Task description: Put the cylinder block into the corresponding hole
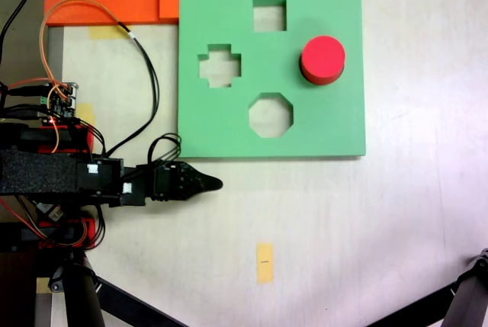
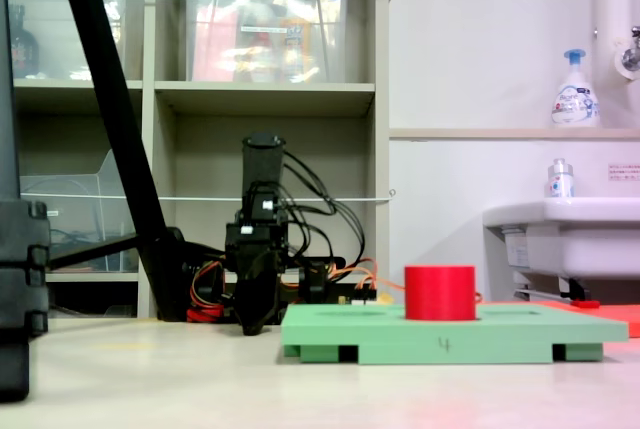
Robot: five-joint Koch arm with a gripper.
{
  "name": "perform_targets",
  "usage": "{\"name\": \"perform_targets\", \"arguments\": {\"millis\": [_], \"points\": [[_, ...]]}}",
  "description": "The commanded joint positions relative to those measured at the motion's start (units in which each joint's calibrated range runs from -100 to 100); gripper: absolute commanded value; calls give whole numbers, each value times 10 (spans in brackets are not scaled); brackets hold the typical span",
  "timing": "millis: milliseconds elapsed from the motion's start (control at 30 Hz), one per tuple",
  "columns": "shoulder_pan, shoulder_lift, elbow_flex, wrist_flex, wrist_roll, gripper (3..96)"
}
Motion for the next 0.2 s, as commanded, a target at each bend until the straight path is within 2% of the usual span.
{"name": "perform_targets", "arguments": {"millis": [33, 200], "points": [[1, -5, -11, -65, -1, 499], [1, -5, -11, -65, -1, 499]]}}
